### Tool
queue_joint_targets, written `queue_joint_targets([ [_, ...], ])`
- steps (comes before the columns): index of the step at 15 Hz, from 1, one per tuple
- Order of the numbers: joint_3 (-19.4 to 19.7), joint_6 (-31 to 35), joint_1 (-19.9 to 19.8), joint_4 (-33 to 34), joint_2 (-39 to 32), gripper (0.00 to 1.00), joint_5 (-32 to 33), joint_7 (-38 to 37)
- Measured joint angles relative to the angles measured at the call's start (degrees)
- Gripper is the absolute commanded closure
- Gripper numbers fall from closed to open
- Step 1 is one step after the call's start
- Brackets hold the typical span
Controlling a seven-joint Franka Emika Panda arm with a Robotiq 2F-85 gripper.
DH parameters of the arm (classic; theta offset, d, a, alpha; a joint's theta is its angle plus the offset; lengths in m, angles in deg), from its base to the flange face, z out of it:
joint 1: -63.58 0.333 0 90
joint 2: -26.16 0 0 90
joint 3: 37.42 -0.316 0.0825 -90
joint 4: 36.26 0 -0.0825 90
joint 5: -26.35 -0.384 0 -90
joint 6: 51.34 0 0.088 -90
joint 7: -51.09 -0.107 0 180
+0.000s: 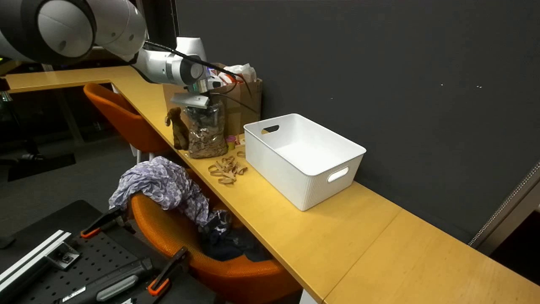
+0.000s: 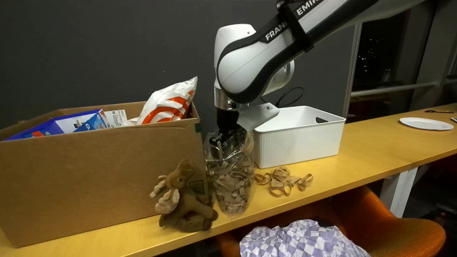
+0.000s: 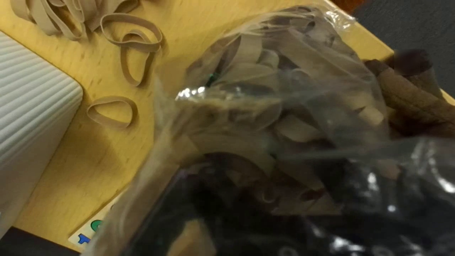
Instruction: Remove some rubber bands from the plastic and put them on the counter.
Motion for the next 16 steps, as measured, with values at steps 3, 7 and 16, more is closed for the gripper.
queue_joint_targets([
  [3, 0.0, -1.1, -0.6, 1.8, -2.1, 0.00, 0.0, 0.1],
  [7, 0.0, -1.4, -1.2, 3.9, -4.2, 0.36, -0.2, 0.2],
  [16, -0.2, -3.6, -1.7, 7.2, -5.9, 0.99, -1.6, 0.8],
])
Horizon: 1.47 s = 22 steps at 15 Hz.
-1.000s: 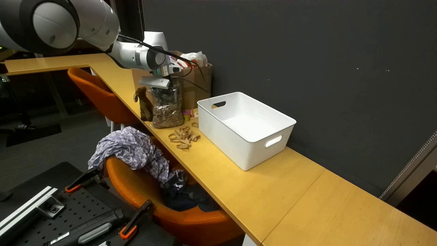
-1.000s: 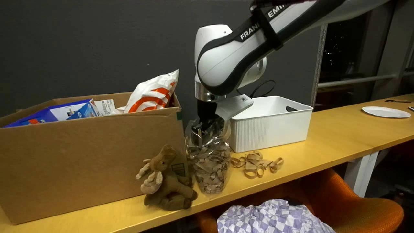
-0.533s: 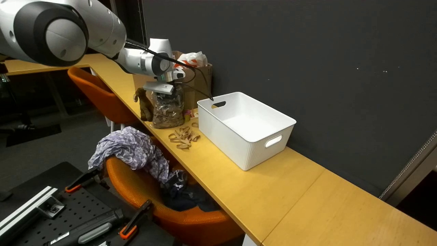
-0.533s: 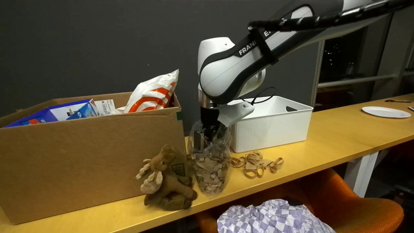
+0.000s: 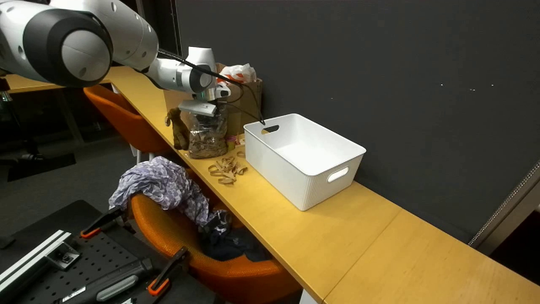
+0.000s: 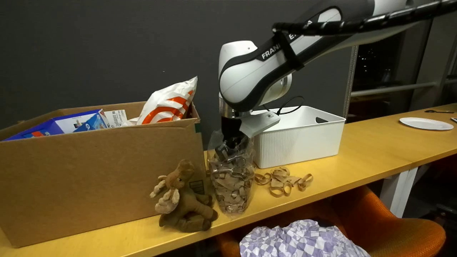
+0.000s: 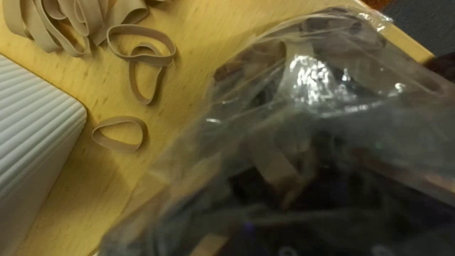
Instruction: Remove some rubber bands from the plastic and put them on the counter.
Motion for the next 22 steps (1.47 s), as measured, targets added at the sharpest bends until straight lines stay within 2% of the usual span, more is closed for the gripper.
queue_joint_targets([
  [12, 0.0, -0.8, 0.3, -0.3, 2.9, 0.98, -0.1, -1.6],
  [22, 0.7, -0.8, 0.7, -7.2, 14.2, 0.98, 0.0, -6.2],
])
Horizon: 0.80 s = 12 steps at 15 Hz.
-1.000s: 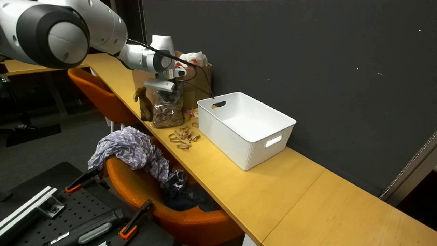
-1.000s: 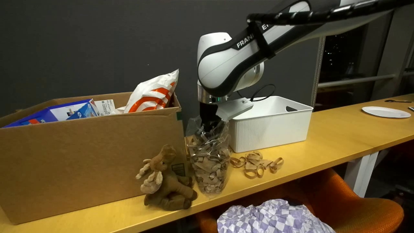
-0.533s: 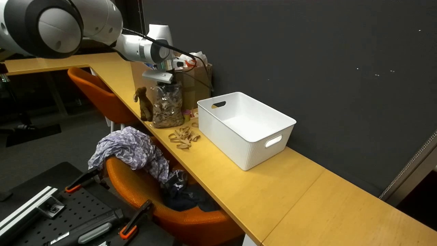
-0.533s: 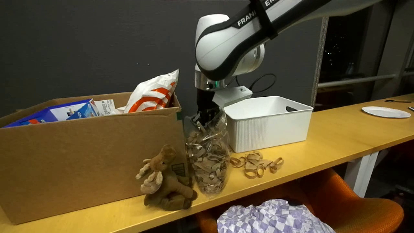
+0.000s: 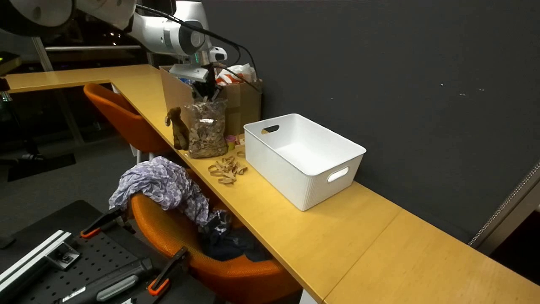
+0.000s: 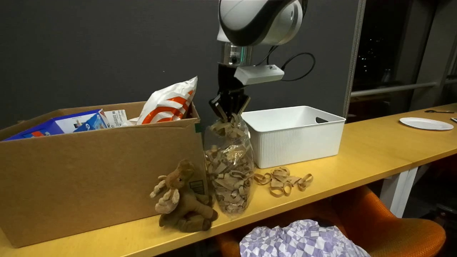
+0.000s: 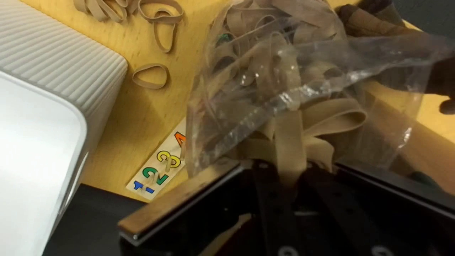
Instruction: Remove some rubber bands from the plastic and put them on the counter.
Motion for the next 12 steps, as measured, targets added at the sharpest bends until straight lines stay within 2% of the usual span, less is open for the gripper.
queue_joint_targets([
  [7, 1.5, 0.5, -0.1, -9.5, 10.7, 0.98, 0.3, -3.8],
  [12, 2.9, 2.9, -1.2, -19.3, 19.3, 0.98, 0.4, -6.6],
])
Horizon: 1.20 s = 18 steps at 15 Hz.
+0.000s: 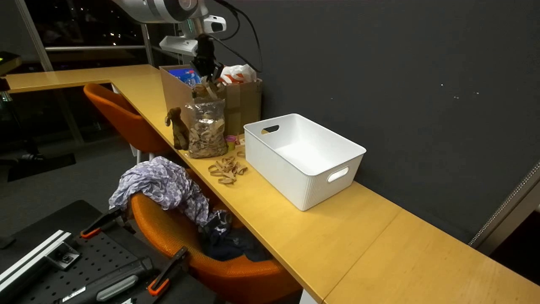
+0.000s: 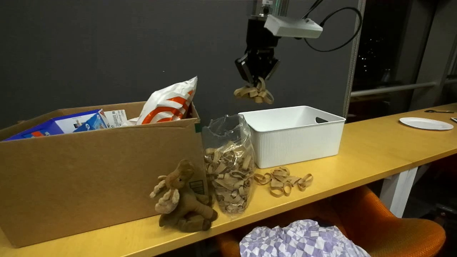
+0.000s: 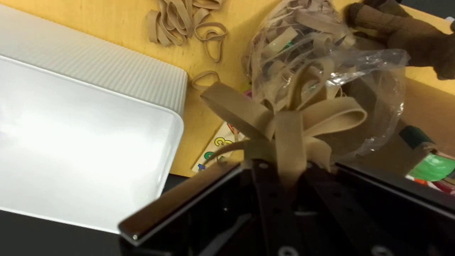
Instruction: Remove some rubber bands from the plastic and put them on the counter.
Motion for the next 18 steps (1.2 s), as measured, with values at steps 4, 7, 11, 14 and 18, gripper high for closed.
queue_joint_targets([
  [4, 1.3, 1.7, -2.6, -8.0, 4.7, 0.98, 0.0, -1.9],
  [7, 2.4, 3.0, -4.8, -12.7, 5.0, 0.98, 0.0, -2.8],
  [11, 2.7, 7.9, -7.1, -16.6, 1.6, 0.98, 0.0, -2.8],
  [14, 2.7, 14.7, -7.5, -16.7, -4.4, 0.98, -0.1, -1.9],
  [18, 2.3, 21.3, -6.9, -13.7, -12.5, 0.98, -0.1, 0.3],
])
